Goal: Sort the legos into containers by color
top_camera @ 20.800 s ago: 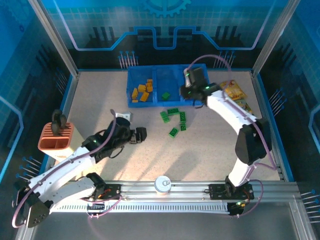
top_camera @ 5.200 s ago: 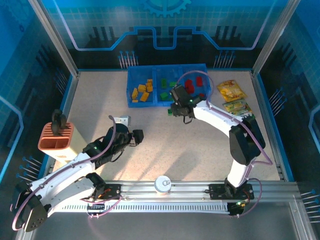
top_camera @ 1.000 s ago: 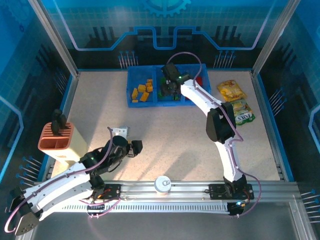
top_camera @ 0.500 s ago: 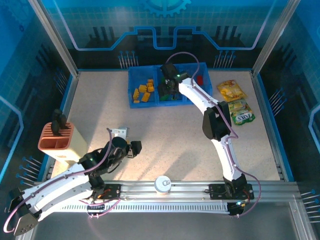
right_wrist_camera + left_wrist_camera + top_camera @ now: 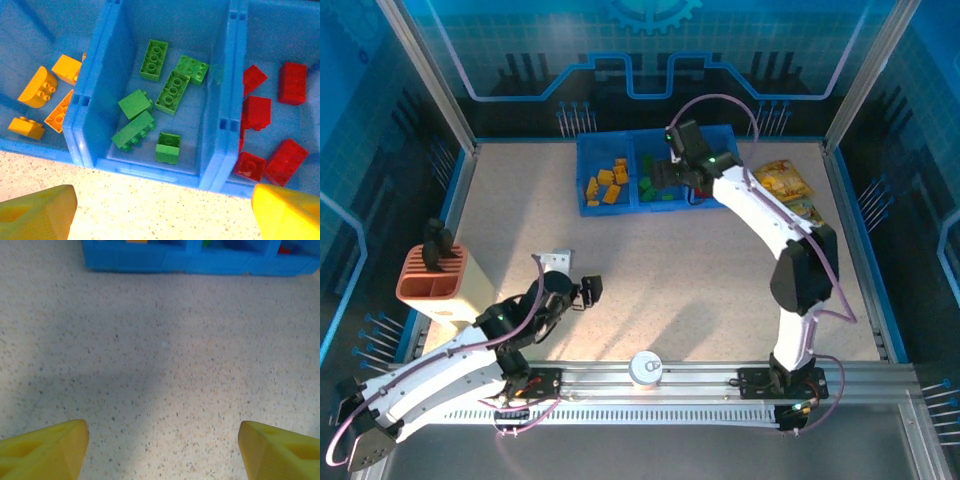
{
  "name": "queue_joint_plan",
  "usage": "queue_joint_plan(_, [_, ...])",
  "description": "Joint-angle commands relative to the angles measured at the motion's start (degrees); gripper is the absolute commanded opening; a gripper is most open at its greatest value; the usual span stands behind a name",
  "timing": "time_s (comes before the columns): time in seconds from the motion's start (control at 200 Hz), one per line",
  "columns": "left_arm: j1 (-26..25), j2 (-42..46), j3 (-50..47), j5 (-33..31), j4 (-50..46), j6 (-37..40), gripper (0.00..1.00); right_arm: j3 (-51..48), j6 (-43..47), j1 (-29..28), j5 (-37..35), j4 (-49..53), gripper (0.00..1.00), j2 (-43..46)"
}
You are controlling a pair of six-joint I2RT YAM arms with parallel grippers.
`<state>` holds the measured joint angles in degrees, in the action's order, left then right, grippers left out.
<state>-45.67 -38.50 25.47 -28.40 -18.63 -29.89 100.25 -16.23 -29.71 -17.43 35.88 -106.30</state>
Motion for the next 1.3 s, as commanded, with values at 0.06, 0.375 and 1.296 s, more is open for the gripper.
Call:
queue_joint_plan(0.06, [-0.4,0.1,3.4,-6.4,0.7,5.4,0.86,-13.1,4.2,-0.7,-4.0,-11.0,0.91,11.1])
queue_joint_plan(0.375, [-0.3,-1.0,4.9,-11.3,2.8,11.4,0.99,-42.9,16.5,-2.3,-13.6,-33.2,1.0,32.6])
queue_joint_plan(1.296, [0.0,1.2,-4.5,-39.7,11.2,21.8,0.99,-83.0,11.9,-3.2,-26.7,-31.4,1.0,66.7])
